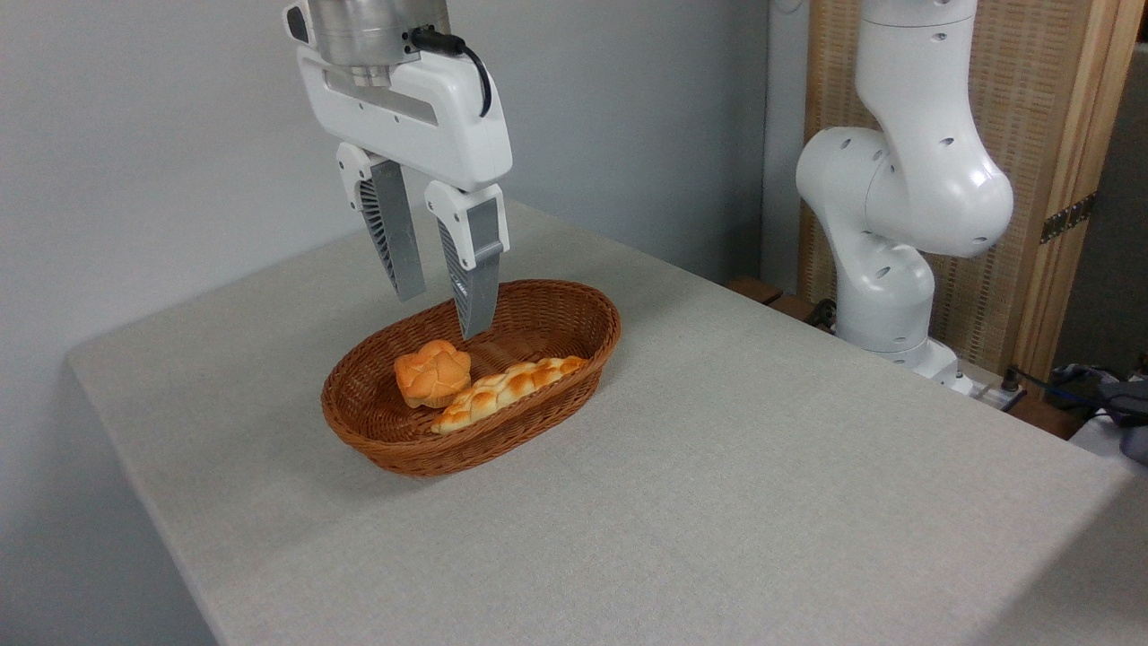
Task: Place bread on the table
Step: 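Lower the open gripper toward the round orange roll in the basket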
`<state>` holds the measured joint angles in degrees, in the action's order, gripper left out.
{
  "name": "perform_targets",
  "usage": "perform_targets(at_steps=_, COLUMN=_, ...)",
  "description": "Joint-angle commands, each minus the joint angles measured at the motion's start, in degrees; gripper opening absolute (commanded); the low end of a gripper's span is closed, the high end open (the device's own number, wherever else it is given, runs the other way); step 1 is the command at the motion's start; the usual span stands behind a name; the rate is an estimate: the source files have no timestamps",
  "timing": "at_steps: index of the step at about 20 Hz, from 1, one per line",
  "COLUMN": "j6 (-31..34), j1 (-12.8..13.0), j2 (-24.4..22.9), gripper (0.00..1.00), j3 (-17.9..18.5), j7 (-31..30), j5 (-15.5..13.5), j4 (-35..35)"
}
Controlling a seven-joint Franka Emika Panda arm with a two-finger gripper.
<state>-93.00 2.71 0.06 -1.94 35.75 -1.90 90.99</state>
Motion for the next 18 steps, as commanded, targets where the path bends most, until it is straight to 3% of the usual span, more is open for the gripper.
perform_targets(at_steps=1, j6=1.6, j1=0.8, j2=0.0, gripper=1.0, j3=0.0, j7=0.2, j5=-0.9, j4=0.1)
perform_targets(at_steps=9, j6=1.5, j1=0.9, j2=-0.3, gripper=1.0, j3=-0.1, j7=0.2, j5=-0.9, j4=0.5)
perform_targets(at_steps=13, j6=-4.8, j1=1.0, j2=-6.0, gripper=1.0, j3=-2.5, j7=1.3, j5=-1.0, j4=11.4)
perform_targets(at_steps=14, j6=-6.7, j1=1.0, j2=-6.9, gripper=1.0, j3=-3.3, j7=1.3, j5=-1.6, j4=13.8)
perform_targets(at_steps=16, j6=-9.6, j1=1.0, j2=-7.0, gripper=1.0, j3=-5.1, j7=1.3, j5=-6.4, j4=16.8)
perform_targets(at_steps=18, j6=-12.8, j1=1.1, j2=-7.0, gripper=1.0, j3=-7.5, j7=1.3, j5=-6.9, j4=19.9)
